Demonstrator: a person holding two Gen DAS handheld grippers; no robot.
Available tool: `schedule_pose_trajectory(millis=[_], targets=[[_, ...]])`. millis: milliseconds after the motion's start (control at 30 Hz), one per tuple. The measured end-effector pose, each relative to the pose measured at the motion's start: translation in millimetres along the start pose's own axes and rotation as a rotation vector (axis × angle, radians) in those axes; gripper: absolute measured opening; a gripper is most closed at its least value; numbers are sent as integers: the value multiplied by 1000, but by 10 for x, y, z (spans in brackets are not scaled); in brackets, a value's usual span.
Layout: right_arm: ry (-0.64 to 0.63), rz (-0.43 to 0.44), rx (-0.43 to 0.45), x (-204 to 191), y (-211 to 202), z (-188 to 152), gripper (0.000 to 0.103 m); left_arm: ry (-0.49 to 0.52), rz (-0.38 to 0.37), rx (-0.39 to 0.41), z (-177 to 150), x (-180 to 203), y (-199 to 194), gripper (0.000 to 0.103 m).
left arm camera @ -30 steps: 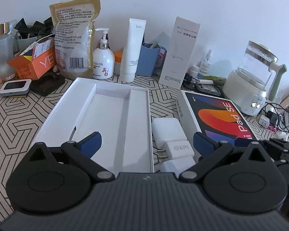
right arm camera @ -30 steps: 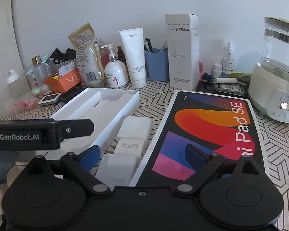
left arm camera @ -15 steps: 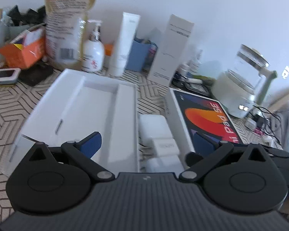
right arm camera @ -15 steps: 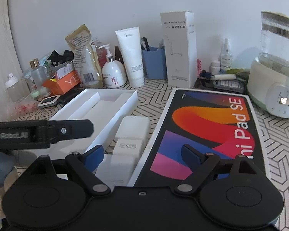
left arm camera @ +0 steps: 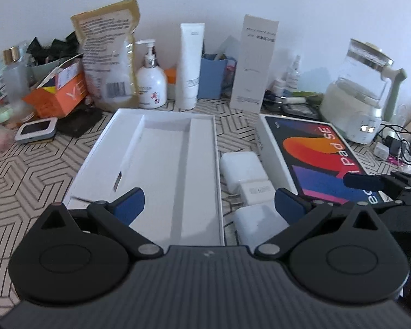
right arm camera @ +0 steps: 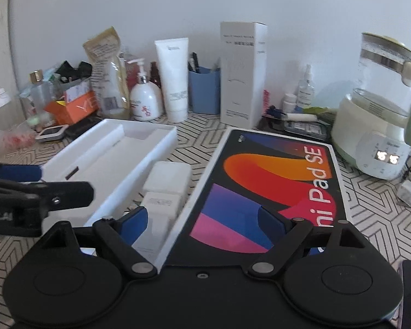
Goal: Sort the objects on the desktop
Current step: 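Move the left gripper toward the white power adapters beside the tray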
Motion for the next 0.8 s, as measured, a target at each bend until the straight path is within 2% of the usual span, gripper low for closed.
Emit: schedule_pose_trajectory(millis=[167,367,500,667,800], targets=[[31,0,-9,-18,-79,0,91,-36,-21,-14,-67,-31,-91,103],[2,-27,3,-51,-270,-85,91,-13,-13,-14,-135,24,-207,103],[-2,-4,-34,-25,-366,-210,90,-4,-32,-22,-223,68,-277,103],[0,32,-81,11,-485,-369,91,-86,-113,-102,-358,53,-297,103],[5,70,-117,7,-595,-478,90,-70,-106,-115,-446,106,-288,103]])
Point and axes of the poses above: each gripper's, at about its wrist camera, not at the fingertips, and y roughly the way its jaws point, x to its right, z to its top, the point moved 3 cm from there along y, roughly the way its jaws point, and after that the axes turned 9 degrees about -y, right-handed, at the moved point
